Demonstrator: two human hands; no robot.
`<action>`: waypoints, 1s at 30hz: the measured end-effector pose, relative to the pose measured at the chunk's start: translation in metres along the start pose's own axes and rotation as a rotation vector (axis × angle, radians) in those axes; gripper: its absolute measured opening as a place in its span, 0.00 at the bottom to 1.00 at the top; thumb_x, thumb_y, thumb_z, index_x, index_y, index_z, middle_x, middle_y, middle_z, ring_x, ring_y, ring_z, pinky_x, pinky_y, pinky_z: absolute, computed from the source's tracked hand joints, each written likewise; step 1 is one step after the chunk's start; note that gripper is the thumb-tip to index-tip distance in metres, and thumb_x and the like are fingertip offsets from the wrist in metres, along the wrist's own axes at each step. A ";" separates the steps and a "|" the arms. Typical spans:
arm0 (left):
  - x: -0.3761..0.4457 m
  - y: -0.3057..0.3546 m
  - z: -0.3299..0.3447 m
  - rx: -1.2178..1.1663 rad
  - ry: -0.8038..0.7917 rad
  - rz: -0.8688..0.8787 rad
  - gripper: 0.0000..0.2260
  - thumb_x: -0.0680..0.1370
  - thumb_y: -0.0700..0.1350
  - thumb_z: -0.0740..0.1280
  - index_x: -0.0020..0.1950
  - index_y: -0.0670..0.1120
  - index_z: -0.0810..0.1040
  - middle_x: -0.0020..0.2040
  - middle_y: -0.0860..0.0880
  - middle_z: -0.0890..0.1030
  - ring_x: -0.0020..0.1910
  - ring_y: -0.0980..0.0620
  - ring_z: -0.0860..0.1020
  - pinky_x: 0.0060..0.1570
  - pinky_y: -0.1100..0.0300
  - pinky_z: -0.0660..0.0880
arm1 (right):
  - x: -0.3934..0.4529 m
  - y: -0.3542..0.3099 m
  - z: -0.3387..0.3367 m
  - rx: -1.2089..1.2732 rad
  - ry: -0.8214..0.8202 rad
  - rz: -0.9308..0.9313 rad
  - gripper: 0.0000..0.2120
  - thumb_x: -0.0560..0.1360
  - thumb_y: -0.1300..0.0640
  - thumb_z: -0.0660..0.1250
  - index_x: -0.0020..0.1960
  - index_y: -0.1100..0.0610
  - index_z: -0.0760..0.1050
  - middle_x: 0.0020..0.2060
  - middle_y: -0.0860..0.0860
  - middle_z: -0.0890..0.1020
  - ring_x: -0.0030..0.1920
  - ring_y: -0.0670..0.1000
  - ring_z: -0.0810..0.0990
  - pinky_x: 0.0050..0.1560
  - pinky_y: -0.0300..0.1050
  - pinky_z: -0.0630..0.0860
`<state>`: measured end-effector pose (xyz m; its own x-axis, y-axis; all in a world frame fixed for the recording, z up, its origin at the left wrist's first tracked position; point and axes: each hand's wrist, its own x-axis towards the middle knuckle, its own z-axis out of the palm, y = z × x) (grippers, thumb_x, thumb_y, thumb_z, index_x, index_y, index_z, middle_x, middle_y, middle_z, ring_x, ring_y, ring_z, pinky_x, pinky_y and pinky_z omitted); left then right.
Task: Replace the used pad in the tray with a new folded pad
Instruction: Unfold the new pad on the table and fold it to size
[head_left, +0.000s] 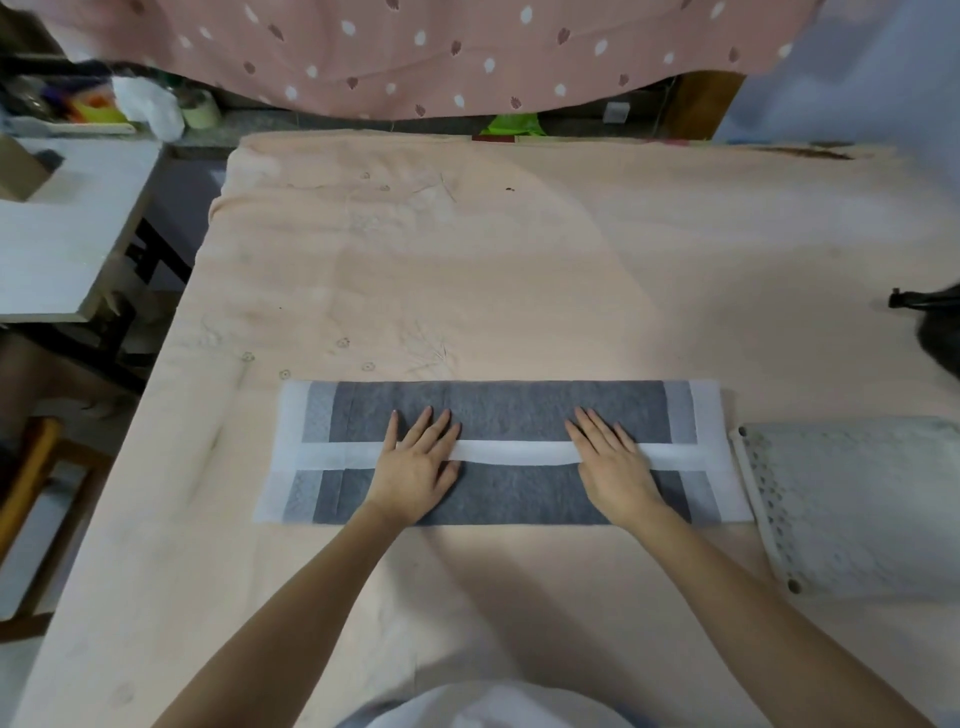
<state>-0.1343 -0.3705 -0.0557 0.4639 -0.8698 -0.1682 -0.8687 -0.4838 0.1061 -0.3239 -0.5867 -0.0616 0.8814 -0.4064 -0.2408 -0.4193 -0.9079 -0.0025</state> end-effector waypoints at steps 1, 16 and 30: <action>0.000 0.001 0.001 -0.018 0.007 -0.007 0.24 0.81 0.58 0.49 0.76 0.51 0.58 0.77 0.52 0.57 0.77 0.49 0.51 0.73 0.45 0.37 | 0.000 0.001 0.001 0.019 0.008 -0.005 0.27 0.81 0.55 0.50 0.78 0.54 0.46 0.78 0.51 0.47 0.77 0.50 0.45 0.76 0.49 0.42; 0.072 0.037 0.017 -0.025 0.022 0.046 0.27 0.82 0.57 0.44 0.77 0.46 0.46 0.78 0.48 0.46 0.77 0.49 0.44 0.74 0.44 0.40 | 0.005 -0.013 0.005 0.333 0.301 0.011 0.26 0.80 0.47 0.47 0.70 0.58 0.69 0.73 0.54 0.66 0.74 0.52 0.61 0.75 0.55 0.53; 0.072 0.037 0.020 -0.136 0.118 0.062 0.25 0.81 0.52 0.47 0.75 0.41 0.60 0.75 0.45 0.61 0.75 0.46 0.57 0.72 0.40 0.57 | 0.072 -0.068 0.005 0.154 0.163 -0.047 0.26 0.82 0.50 0.41 0.76 0.60 0.54 0.76 0.54 0.57 0.76 0.51 0.52 0.76 0.53 0.52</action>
<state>-0.1367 -0.4488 -0.0831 0.4339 -0.9000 -0.0418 -0.8687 -0.4302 0.2455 -0.2327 -0.5536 -0.0840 0.9189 -0.3868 -0.0769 -0.3943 -0.9048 -0.1608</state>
